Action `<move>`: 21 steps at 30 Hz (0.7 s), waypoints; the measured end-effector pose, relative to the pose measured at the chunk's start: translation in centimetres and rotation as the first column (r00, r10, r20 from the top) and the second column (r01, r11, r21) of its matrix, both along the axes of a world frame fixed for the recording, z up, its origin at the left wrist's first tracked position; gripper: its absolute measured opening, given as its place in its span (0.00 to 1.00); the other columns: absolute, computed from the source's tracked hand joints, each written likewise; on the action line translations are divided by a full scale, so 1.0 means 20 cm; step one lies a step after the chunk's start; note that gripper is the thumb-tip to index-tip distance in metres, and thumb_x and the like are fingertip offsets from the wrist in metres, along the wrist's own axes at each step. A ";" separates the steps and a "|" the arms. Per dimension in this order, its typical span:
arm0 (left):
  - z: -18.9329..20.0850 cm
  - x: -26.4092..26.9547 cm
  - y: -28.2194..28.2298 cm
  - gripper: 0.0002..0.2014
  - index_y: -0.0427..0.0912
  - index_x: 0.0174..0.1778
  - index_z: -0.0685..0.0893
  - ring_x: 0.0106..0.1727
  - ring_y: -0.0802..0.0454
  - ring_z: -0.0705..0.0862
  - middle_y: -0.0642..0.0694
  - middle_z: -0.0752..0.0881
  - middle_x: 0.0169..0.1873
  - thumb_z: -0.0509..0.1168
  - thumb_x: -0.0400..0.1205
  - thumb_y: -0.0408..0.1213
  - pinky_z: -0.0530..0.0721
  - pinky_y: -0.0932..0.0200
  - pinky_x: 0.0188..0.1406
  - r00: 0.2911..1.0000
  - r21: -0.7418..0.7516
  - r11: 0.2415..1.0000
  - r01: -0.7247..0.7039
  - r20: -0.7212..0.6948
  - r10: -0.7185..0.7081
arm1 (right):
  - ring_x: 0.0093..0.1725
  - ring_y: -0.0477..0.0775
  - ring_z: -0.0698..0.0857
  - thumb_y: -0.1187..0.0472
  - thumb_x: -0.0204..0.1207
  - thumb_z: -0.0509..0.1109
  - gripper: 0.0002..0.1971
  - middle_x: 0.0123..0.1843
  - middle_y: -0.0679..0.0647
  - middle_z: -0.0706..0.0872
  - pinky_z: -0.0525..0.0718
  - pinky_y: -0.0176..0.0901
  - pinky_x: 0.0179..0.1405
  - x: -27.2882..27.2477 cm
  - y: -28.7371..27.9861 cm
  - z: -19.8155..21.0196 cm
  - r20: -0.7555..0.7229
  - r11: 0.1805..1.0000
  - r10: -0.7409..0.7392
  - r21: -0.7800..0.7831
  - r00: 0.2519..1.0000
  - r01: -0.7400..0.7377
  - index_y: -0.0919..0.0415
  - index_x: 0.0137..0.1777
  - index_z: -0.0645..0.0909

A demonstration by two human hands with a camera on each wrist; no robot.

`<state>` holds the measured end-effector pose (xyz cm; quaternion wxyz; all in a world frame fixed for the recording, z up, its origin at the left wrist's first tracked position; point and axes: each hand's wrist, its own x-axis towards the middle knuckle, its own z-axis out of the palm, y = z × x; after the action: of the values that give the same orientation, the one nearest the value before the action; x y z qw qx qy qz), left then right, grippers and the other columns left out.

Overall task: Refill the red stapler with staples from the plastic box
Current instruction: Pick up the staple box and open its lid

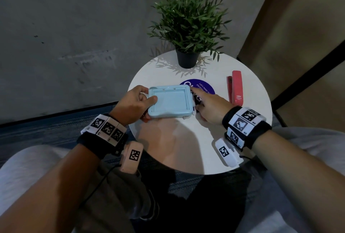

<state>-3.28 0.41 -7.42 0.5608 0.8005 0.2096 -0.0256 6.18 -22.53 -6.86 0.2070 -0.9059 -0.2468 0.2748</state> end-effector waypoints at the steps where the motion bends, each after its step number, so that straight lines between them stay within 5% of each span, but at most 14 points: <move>1: 0.00 0.00 0.00 0.16 0.34 0.60 0.76 0.27 0.38 0.85 0.48 0.80 0.18 0.69 0.82 0.39 0.88 0.33 0.32 1.000 0.009 1.000 0.002 0.002 -0.002 | 0.54 0.62 0.86 0.62 0.80 0.62 0.38 0.62 0.58 0.88 0.85 0.53 0.54 0.00 0.00 -0.01 0.011 1.000 0.006 -0.018 1.000 -0.006 0.39 0.87 0.51; 6: -0.02 0.00 0.03 0.20 0.42 0.62 0.80 0.34 0.46 0.86 0.45 0.86 0.37 0.71 0.79 0.48 0.85 0.49 0.36 1.000 0.267 0.964 0.014 0.011 -0.018 | 0.64 0.57 0.83 0.49 0.65 0.71 0.52 0.70 0.51 0.83 0.83 0.55 0.65 0.03 0.00 0.01 -0.129 0.997 0.058 -0.048 0.990 -0.065 0.39 0.88 0.47; 9: -0.02 -0.01 0.03 0.31 0.44 0.73 0.75 0.57 0.48 0.82 0.45 0.80 0.62 0.72 0.77 0.54 0.81 0.53 0.55 0.987 0.444 0.895 0.048 0.119 -0.111 | 0.65 0.53 0.83 0.42 0.68 0.77 0.48 0.71 0.47 0.84 0.81 0.55 0.68 0.03 -0.02 0.02 -0.149 0.993 0.114 -0.002 0.982 -0.116 0.41 0.85 0.55; 12: -0.01 -0.01 0.02 0.53 0.44 0.83 0.61 0.79 0.48 0.66 0.43 0.65 0.80 0.70 0.67 0.69 0.66 0.48 0.79 0.926 0.530 0.796 0.292 0.050 -0.374 | 0.69 0.53 0.82 0.36 0.66 0.78 0.47 0.74 0.46 0.82 0.80 0.55 0.69 0.01 -0.01 0.01 -0.086 0.995 0.103 0.015 0.991 -0.102 0.46 0.83 0.62; 15: -0.02 0.00 0.01 0.64 0.47 0.86 0.52 0.83 0.50 0.58 0.47 0.57 0.84 0.69 0.58 0.75 0.59 0.51 0.82 0.885 0.536 0.725 0.433 -0.100 -0.455 | 0.64 0.57 0.85 0.34 0.67 0.77 0.47 0.70 0.51 0.85 0.84 0.56 0.62 -0.01 -0.01 -0.02 0.035 0.994 0.106 -0.041 0.994 -0.105 0.49 0.82 0.62; 21: 0.02 0.00 0.02 0.56 0.43 0.82 0.63 0.72 0.50 0.71 0.46 0.70 0.74 0.78 0.62 0.64 0.70 0.57 0.69 0.890 0.621 0.677 0.396 -0.077 -0.450 | 0.61 0.59 0.86 0.34 0.67 0.77 0.47 0.67 0.53 0.87 0.85 0.57 0.59 -0.01 0.00 -0.01 0.056 0.991 0.122 -0.055 0.991 -0.119 0.48 0.82 0.61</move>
<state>-3.24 0.83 -7.12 0.2524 0.9662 -0.0078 -0.0512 5.89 -22.51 -7.12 0.1593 -0.9021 -0.2999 0.2662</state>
